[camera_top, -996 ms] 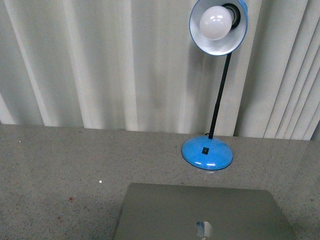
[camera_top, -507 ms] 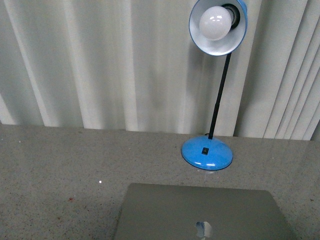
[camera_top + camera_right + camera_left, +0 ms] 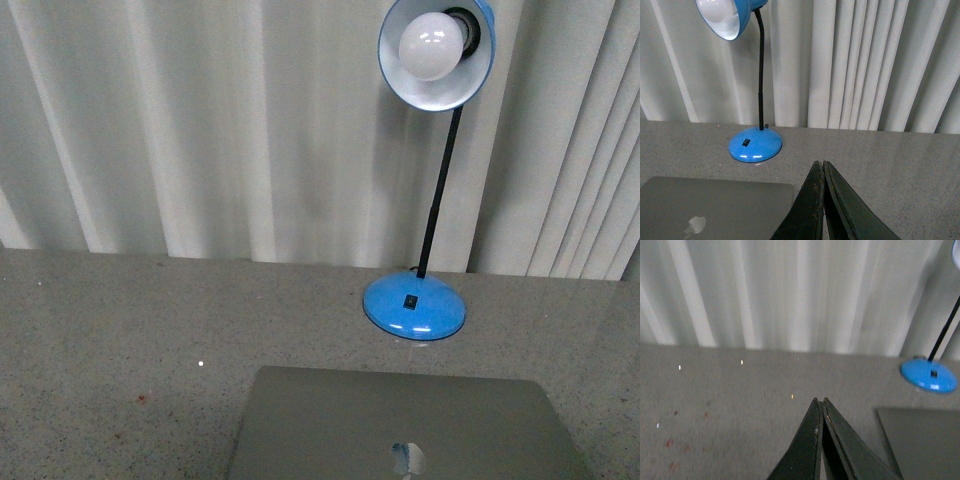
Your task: Close laptop
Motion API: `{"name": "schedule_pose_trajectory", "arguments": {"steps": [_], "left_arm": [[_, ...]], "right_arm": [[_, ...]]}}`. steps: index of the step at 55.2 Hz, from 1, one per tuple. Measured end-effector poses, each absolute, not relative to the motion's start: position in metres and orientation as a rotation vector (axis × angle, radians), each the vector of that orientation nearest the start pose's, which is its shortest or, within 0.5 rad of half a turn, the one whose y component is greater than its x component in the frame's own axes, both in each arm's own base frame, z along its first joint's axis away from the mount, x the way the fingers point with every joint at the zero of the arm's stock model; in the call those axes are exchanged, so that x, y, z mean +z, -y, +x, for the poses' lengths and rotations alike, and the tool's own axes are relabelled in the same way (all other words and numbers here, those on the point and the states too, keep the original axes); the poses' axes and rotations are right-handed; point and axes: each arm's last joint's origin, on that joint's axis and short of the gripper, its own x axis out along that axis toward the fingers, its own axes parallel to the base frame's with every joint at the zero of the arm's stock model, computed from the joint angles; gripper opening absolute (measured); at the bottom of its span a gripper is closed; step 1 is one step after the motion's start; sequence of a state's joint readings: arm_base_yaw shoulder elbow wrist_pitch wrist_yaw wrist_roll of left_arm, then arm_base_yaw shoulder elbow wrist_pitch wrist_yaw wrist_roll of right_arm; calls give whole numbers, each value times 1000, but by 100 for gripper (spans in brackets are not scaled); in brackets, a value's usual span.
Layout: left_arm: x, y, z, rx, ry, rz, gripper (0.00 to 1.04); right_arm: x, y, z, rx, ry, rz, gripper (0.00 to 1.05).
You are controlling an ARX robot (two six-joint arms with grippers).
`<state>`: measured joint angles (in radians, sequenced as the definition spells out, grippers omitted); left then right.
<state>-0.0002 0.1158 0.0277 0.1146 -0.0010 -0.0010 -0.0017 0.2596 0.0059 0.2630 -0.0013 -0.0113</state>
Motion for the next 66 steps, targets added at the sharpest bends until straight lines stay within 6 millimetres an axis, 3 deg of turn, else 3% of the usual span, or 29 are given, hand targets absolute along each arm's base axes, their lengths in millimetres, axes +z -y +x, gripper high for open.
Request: {"name": "schedule_pose_trajectory", "arguments": {"steps": [8,41,52,66], "left_arm": [[173,0,96,0,29,-1,4],[173,0,96,0,26,-1,4],[173,0,96,0,26,-2,44],[173,0,96,0,26,-2,89]], "right_arm": [[168,0,111,0,7,-11,3],[165,0,98,0,2,-12,4],[165,0,98,0,2,-11,47],[165,0,98,0,2,-11,90]]}}
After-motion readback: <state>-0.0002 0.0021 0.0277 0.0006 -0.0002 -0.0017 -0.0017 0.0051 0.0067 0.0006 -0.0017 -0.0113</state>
